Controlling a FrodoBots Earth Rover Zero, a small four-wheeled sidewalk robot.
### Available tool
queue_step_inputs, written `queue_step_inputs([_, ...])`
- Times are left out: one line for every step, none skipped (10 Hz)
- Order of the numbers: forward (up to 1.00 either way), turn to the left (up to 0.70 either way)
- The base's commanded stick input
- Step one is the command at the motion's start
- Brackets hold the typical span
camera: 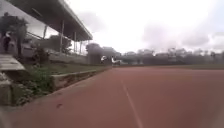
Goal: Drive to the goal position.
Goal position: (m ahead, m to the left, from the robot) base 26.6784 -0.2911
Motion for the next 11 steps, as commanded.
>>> queue_step_inputs([0.70, -0.34])
queue_step_inputs([0.70, -0.23])
queue_step_inputs([0.70, -0.11])
queue_step_inputs([0.70, 0.01])
queue_step_inputs([0.70, 0.01])
queue_step_inputs([0.70, 0.01])
queue_step_inputs([0.70, 0.01])
queue_step_inputs([0.70, 0.01])
queue_step_inputs([0.70, 0.01])
queue_step_inputs([0.70, 0.01])
queue_step_inputs([0.70, 0.01])
